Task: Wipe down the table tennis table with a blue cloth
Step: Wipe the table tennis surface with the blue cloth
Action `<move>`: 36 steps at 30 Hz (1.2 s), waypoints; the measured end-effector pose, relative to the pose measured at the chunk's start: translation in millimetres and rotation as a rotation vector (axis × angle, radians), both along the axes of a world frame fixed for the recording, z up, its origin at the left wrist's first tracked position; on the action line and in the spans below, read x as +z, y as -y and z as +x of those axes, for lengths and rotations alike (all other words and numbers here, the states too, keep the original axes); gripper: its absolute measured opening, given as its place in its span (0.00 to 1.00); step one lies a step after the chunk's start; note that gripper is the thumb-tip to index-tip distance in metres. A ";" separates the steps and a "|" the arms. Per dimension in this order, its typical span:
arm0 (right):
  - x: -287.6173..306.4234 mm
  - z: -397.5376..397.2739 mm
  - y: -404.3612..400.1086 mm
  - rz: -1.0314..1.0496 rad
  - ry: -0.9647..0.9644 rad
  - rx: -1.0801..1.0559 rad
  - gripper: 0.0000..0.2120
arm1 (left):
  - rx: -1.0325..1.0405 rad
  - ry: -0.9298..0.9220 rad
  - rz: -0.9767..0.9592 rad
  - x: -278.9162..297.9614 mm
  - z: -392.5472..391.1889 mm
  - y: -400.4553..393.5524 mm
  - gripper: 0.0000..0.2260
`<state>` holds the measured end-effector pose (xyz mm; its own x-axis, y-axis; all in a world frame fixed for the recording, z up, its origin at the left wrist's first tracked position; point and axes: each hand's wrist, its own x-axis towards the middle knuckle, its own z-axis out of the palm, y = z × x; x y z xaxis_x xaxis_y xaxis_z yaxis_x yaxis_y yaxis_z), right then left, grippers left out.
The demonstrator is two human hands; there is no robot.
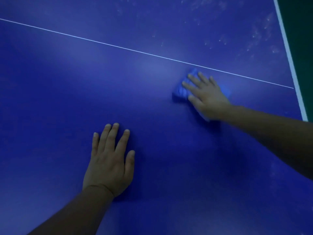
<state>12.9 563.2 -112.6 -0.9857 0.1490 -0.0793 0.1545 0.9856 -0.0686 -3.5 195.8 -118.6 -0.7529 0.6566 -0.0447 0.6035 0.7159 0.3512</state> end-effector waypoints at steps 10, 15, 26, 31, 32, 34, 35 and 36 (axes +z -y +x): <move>-8.2 51.0 129.6 -0.064 -0.017 0.701 0.23 | 0.068 -0.005 0.137 0.0 0.3 -0.5 0.32; -2.2 114.9 23.6 0.012 -0.046 0.129 0.24 | 0.040 0.011 0.177 -1.3 1.8 3.4 0.32; -17.5 272.9 151.2 -0.011 -0.021 0.346 0.24 | 0.064 0.160 0.180 22.9 57.0 54.2 0.27; -3.8 246.0 94.0 0.056 -0.083 0.156 0.23 | 0.192 0.050 0.064 23.6 153.9 128.4 0.26; 1.0 227.6 77.2 0.035 -0.080 -0.183 0.22 | 0.207 0.032 0.038 22.3 168.1 140.7 0.26; 3.9 210.6 80.4 -0.053 -0.059 -0.626 0.24 | 0.229 0.017 -0.001 19.9 188.1 156.6 0.27; 1.5 213.6 98.5 -0.042 -0.076 -0.615 0.24 | 0.235 0.015 -0.009 17.7 193.7 160.4 0.27; -3.3 222.3 122.3 -0.009 -0.093 -0.474 0.25 | 0.241 0.016 -0.015 14.9 197.3 162.4 0.27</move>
<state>235.2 441.0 -115.9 -0.8122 0.5834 0.0031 0.5795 0.8073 -0.1117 193.7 33.4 -103.7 -0.8870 0.4569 -0.0661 0.4087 0.8437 0.3480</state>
